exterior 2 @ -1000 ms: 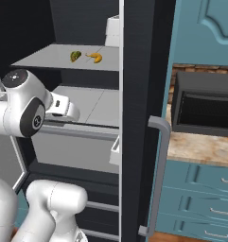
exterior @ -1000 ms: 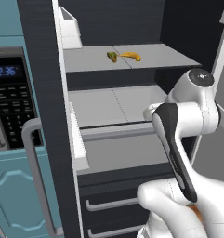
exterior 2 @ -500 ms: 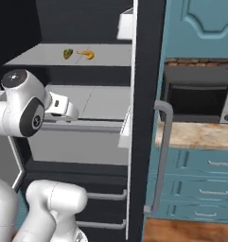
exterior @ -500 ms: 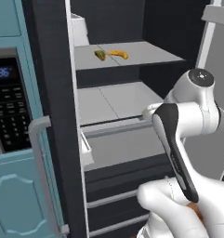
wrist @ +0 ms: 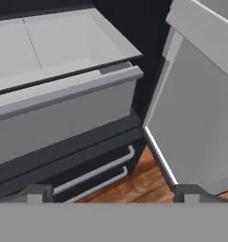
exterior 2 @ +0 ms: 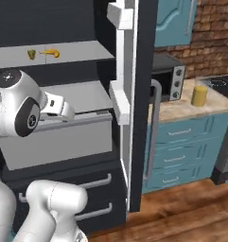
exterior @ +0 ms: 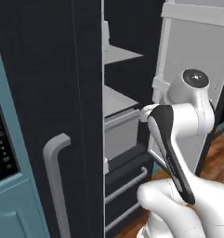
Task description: Move the banana and tacos from the second highest shelf to the top shelf to make space. Then, place the pitcher from the counter on the cleared second highest shelf.
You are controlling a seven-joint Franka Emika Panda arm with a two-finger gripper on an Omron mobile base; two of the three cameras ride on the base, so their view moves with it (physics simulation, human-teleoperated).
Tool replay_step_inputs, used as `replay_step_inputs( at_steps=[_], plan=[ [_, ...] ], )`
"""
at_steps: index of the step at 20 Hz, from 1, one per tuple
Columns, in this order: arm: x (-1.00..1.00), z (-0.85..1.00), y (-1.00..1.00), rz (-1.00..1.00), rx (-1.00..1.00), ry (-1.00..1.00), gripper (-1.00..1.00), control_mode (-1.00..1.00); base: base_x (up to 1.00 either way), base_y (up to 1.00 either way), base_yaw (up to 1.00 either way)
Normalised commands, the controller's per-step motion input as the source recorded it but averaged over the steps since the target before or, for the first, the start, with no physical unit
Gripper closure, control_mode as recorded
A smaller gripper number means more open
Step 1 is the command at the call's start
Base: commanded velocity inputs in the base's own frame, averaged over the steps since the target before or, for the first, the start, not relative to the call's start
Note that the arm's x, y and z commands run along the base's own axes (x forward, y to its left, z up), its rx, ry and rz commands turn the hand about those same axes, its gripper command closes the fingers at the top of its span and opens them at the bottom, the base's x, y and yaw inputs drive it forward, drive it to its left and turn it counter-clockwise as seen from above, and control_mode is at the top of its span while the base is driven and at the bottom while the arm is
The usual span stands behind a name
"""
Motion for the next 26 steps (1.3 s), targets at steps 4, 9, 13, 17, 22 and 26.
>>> replay_step_inputs(
  at_steps=[4, 9, 13, 17, 22, 26],
  plan=[
    [0.00, 0.00, 0.00, 0.00, 0.00, 0.00, -1.00, 1.00, -0.34, -0.08, -0.70],
    [0.00, 0.00, 0.00, 0.00, 0.00, 0.00, -1.00, 1.00, -0.11, -0.20, -0.70],
    [0.00, 0.00, 0.00, 0.00, 0.00, 0.00, -1.00, 1.00, 0.00, -0.41, -0.65],
    [0.00, 0.00, 0.00, 0.00, 0.00, 0.00, -1.00, 1.00, 0.00, -0.67, -0.57],
    [0.00, 0.00, 0.00, 0.00, 0.00, 0.00, -1.00, 1.00, 0.05, -0.84, -0.45],
    [0.00, 0.00, 0.00, 0.00, 0.00, 0.00, -1.00, 1.00, 0.26, -0.72, -0.17]
  ],
)
